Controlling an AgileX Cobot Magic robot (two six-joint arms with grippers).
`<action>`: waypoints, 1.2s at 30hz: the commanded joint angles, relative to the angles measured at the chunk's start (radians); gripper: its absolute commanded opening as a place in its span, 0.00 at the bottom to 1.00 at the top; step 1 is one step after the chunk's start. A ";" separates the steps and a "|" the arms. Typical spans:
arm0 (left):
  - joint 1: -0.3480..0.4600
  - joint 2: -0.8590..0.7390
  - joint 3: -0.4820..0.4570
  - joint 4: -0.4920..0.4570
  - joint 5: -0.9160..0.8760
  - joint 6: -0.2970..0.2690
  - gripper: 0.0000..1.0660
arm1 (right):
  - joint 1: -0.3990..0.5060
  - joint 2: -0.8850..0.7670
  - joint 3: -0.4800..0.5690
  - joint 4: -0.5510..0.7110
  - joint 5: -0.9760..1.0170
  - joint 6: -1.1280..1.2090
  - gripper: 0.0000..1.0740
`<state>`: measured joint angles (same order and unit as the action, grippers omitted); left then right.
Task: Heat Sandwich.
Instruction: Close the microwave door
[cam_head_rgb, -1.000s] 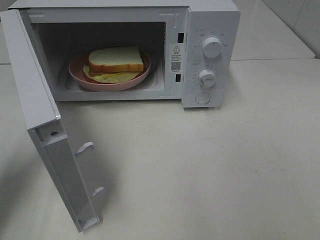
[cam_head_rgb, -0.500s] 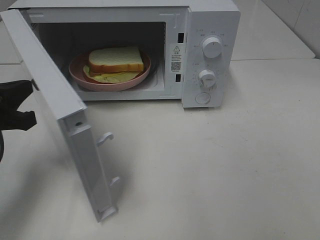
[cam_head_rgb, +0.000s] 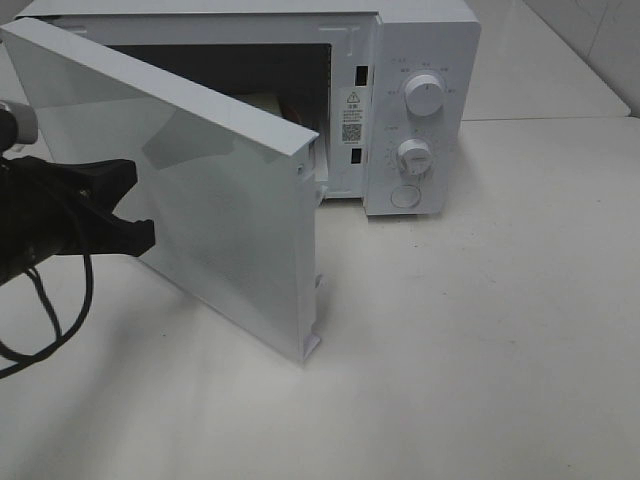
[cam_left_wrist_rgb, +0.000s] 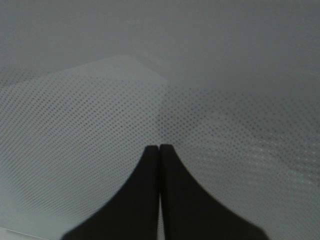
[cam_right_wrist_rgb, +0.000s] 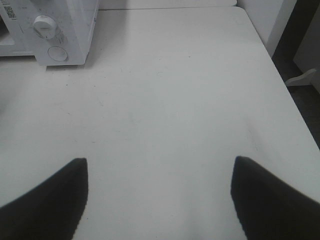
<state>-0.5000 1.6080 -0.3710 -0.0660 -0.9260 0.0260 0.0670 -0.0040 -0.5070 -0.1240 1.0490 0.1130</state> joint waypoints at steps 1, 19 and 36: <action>-0.054 0.028 -0.038 -0.102 -0.012 0.046 0.00 | -0.004 -0.026 0.001 0.005 -0.011 -0.005 0.71; -0.191 0.186 -0.303 -0.338 0.057 0.200 0.00 | -0.004 -0.026 0.001 0.005 -0.011 -0.004 0.71; -0.191 0.304 -0.543 -0.365 0.143 0.208 0.00 | -0.004 -0.026 0.001 0.005 -0.011 -0.005 0.71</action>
<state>-0.6860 1.9050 -0.8830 -0.4190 -0.7870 0.2280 0.0670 -0.0040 -0.5070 -0.1240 1.0490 0.1130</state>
